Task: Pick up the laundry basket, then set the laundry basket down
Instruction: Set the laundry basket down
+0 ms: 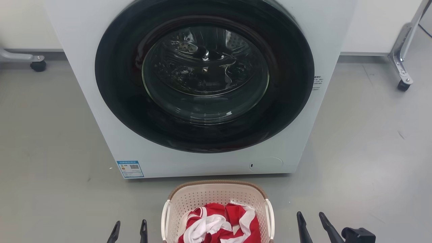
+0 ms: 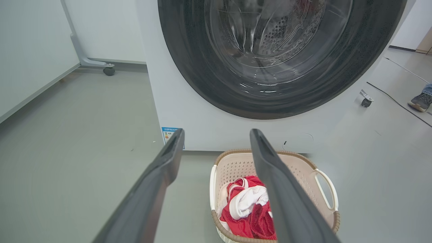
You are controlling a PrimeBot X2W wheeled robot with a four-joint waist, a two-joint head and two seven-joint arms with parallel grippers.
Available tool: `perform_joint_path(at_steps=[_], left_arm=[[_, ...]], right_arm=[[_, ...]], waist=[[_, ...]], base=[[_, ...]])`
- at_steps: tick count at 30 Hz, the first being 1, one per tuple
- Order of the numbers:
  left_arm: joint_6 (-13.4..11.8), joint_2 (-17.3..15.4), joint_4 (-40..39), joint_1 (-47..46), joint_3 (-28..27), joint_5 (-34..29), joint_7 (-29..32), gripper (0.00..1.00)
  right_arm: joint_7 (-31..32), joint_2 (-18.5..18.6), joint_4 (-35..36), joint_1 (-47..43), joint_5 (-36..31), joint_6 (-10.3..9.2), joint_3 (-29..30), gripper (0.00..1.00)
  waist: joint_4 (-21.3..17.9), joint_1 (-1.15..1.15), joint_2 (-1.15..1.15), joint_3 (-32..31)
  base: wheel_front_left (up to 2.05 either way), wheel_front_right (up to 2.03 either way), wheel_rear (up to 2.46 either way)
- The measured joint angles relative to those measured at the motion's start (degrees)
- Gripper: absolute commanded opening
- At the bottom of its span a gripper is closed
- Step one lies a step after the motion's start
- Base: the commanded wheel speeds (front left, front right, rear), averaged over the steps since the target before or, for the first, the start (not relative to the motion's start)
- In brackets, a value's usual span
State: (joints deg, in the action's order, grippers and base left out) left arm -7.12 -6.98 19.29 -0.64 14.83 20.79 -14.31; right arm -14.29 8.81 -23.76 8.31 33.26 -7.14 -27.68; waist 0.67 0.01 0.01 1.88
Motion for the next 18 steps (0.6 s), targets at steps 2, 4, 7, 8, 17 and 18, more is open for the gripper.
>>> perform_joint_path(at_steps=[2,4,7,8,17,18], left_arm=[[0.0,0.3,-1.5,1.1,-0.8,-0.9,0.0,1.00],[0.0,0.6,-2.8,2.2,-1.6,-1.8,0.0,1.00],[0.0,1.3,-5.2,4.8,-2.4,-3.9,0.0,1.00],[0.0,1.5,-5.5,5.2,-2.8,-4.1,0.0,1.00],[0.0,2.0,-9.1,7.2,-4.1,-6.8,0.0,1.00],[0.0,2.0,-9.4,7.2,-4.3,-6.9,0.0,1.00]], right_arm=[[0.0,-0.6,1.8,-1.5,-1.9,0.00,1.5,1.00],[0.0,-1.3,3.4,-2.7,-3.5,0.00,2.8,1.00],[0.0,-2.3,7.0,-5.7,-6.6,0.00,5.2,1.00],[0.0,-2.5,7.5,-6.2,-7.5,0.00,5.6,1.00],[0.0,-3.6,12.5,-10.5,-12.1,0.00,8.9,1.00],[0.0,-3.8,13.0,-10.7,-12.4,0.00,9.1,1.00]], waist=[[0.0,0.00,-0.01,-0.1],[0.0,0.00,-0.01,-0.3],[0.0,0.00,-0.01,-0.8],[-0.1,0.00,-0.01,-0.9],[-0.1,0.00,-0.01,-1.1],[-0.1,0.00,-0.01,-1.1]], base=[[0.00,0.00,0.00],[0.00,0.00,0.00],[0.00,0.00,0.00],[0.00,0.00,0.00],[0.00,0.00,0.00],[0.00,0.00,0.00]])
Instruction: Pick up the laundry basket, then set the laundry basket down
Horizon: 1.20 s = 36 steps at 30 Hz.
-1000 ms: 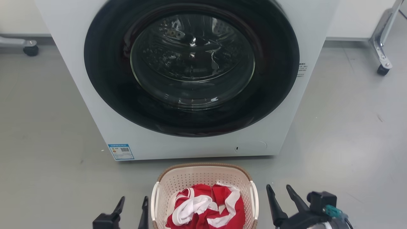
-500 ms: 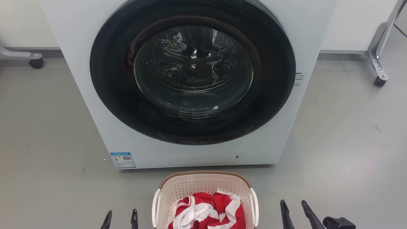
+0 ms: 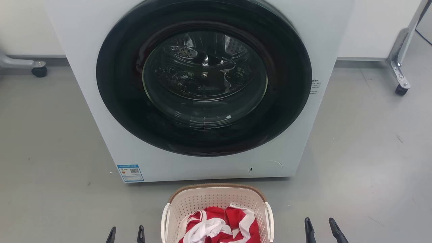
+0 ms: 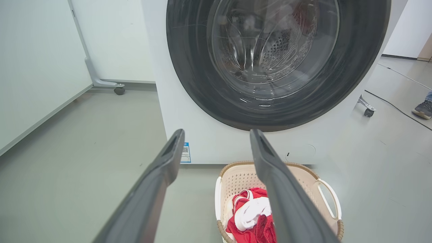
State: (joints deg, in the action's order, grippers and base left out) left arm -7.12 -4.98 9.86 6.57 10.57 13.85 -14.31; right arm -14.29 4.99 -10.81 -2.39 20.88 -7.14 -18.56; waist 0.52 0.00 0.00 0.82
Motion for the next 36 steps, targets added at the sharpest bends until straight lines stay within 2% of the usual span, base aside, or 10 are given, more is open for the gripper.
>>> perform_joint_path(at_steps=[17,34,35,36], left_arm=[[0.0,0.9,-3.6,0.8,-1.2,-2.6,0.0,1.00],[0.0,1.3,-3.6,0.7,-1.6,-4.3,0.0,1.00],[0.0,1.4,-3.5,0.7,-1.6,-4.3,0.0,0.00],[0.1,1.4,-2.9,0.8,-1.5,-4.3,0.1,0.00]], right_arm=[[0.0,-1.3,4.9,-2.1,-4.2,0.00,2.6,1.00],[0.0,-1.9,6.3,-2.8,-6.0,0.00,3.4,1.00],[0.1,-1.9,6.2,-2.9,-6.2,0.01,3.4,0.00],[0.1,-1.9,5.6,-2.9,-6.2,0.01,3.4,0.00]], waist=[[-0.4,0.00,0.00,0.8],[-0.7,0.00,0.00,1.7],[-0.8,0.00,0.00,1.7],[-0.8,0.00,0.00,1.7]], base=[[0.00,0.00,0.00],[0.00,0.00,0.00],[0.00,0.00,0.00],[0.00,0.00,0.00]])
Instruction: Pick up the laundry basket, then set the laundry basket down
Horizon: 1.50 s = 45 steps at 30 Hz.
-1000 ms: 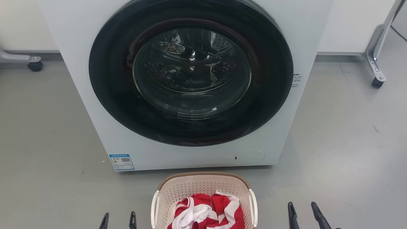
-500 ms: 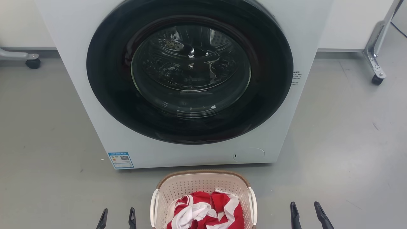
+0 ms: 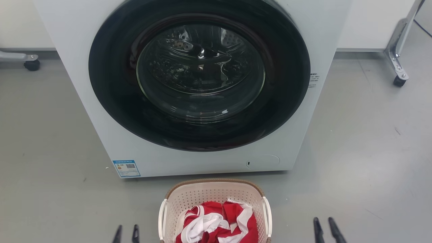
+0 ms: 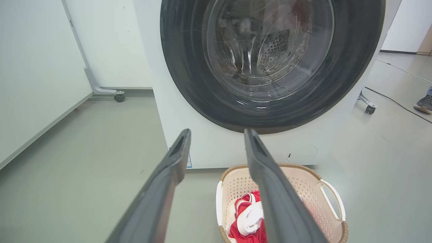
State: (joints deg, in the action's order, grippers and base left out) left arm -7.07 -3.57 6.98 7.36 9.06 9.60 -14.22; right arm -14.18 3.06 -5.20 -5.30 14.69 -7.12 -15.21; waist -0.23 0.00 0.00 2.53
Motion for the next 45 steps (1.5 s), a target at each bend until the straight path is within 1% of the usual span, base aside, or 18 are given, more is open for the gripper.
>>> perform_joint_path(at_steps=[5,10,14,23,32,38,40,41,45], left_arm=[[0.1,0.1,2.1,0.3,0.2,0.4,0.0,0.00],[0.6,0.1,2.5,0.2,-0.6,2.6,0.7,0.00],[1.5,0.2,3.0,0.1,-1.2,5.7,1.6,0.00],[2.6,0.2,3.6,-0.6,-2.7,15.1,4.0,0.00],[4.0,0.3,4.4,-1.6,-4.0,22.8,6.1,0.00],[4.6,0.4,4.8,-2.7,-4.9,27.6,7.5,0.00],[4.7,0.4,4.9,-2.8,-5.0,28.8,7.6,0.00],[5.2,0.4,5.0,-2.8,-5.2,29.7,7.9,0.00],[5.8,0.4,5.4,-3.7,-5.9,33.8,9.1,0.00]], right_arm=[[0.1,0.0,-2.3,-0.6,0.2,0.09,0.0,0.00],[0.6,0.0,-2.5,-0.5,3.0,0.68,1.1,0.00],[1.6,-0.1,-2.8,-0.3,6.0,1.18,2.0,0.00],[3.8,-0.1,-3.6,0.3,14.3,2.63,4.2,0.00],[6.1,-0.2,-4.5,1.3,21.6,3.69,6.4,0.00],[7.3,-0.3,-5.2,2.3,26.3,4.64,7.9,0.00],[7.6,-0.3,-5.2,2.5,27.0,4.69,8.1,0.00],[7.6,-0.3,-5.3,2.6,27.8,4.72,8.3,0.00],[8.9,-0.3,-6.0,2.8,31.9,5.71,9.5,0.00]], waist=[[0.0,0.00,0.00,0.0],[0.0,0.00,0.00,-0.1],[0.0,0.00,0.00,-0.2],[0.0,0.00,0.00,-0.5],[0.1,0.00,0.00,-0.7],[0.1,0.00,0.00,-0.8],[0.1,0.00,0.00,-0.9],[0.1,0.00,0.00,-0.9],[0.1,0.00,0.00,-1.0]], base=[[0.00,0.00,0.00],[0.00,0.00,0.00],[0.00,0.00,0.00],[0.00,0.00,0.00],[0.00,0.00,0.00],[0.00,0.00,0.00],[0.00,0.00,0.00],[0.00,0.00,0.00],[0.00,0.00,0.00]])
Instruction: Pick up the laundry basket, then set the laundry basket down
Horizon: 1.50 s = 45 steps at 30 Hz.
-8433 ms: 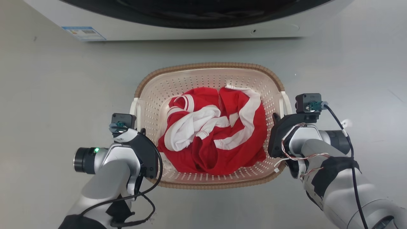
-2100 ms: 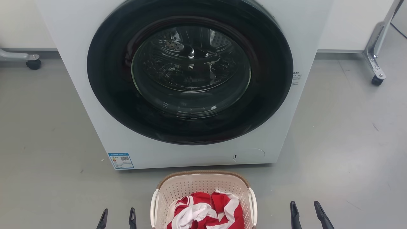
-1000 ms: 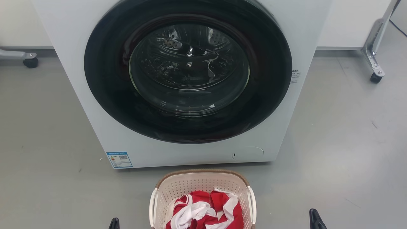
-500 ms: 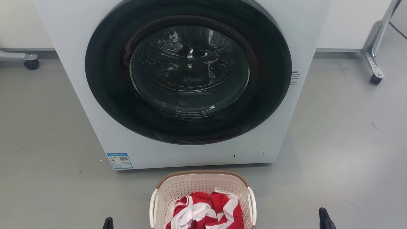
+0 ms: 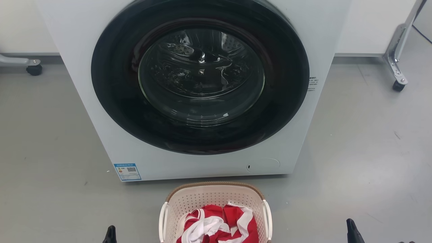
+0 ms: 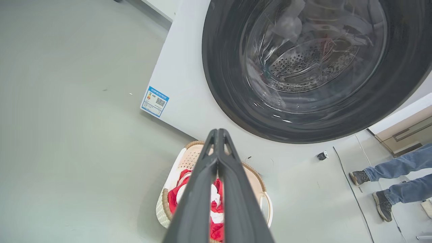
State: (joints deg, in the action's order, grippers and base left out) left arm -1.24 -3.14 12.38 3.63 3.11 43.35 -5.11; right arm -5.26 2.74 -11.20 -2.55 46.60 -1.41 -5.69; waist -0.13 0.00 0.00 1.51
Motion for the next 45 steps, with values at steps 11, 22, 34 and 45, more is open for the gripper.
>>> perform_joint_path(at_steps=[11,22,34,45], left_arm=[[1.8,0.1,0.8,-1.5,-1.7,10.2,2.5,0.00],[3.3,0.1,1.9,-2.9,-3.3,19.0,4.6,0.00],[5.1,0.4,2.7,-4.9,-5.0,29.1,7.1,0.00],[6.7,0.5,3.7,-6.2,-6.6,38.5,9.3,0.00]], right_arm=[[2.5,-0.1,-1.2,1.6,9.3,1.53,2.8,0.00],[4.8,-0.1,-2.3,3.3,18.0,3.24,5.3,0.00],[7.2,-0.2,-3.6,4.6,27.3,4.98,8.1,0.00],[9.3,-0.2,-4.6,5.9,36.0,6.49,10.6,0.00]], waist=[[0.0,0.00,0.00,-0.3],[0.1,0.00,0.00,-0.6],[0.1,0.00,0.00,-0.9],[0.1,0.00,0.00,-1.1]], base=[[0.00,0.00,0.00],[0.00,0.00,0.00],[0.00,0.00,0.00],[0.00,0.00,0.00]])
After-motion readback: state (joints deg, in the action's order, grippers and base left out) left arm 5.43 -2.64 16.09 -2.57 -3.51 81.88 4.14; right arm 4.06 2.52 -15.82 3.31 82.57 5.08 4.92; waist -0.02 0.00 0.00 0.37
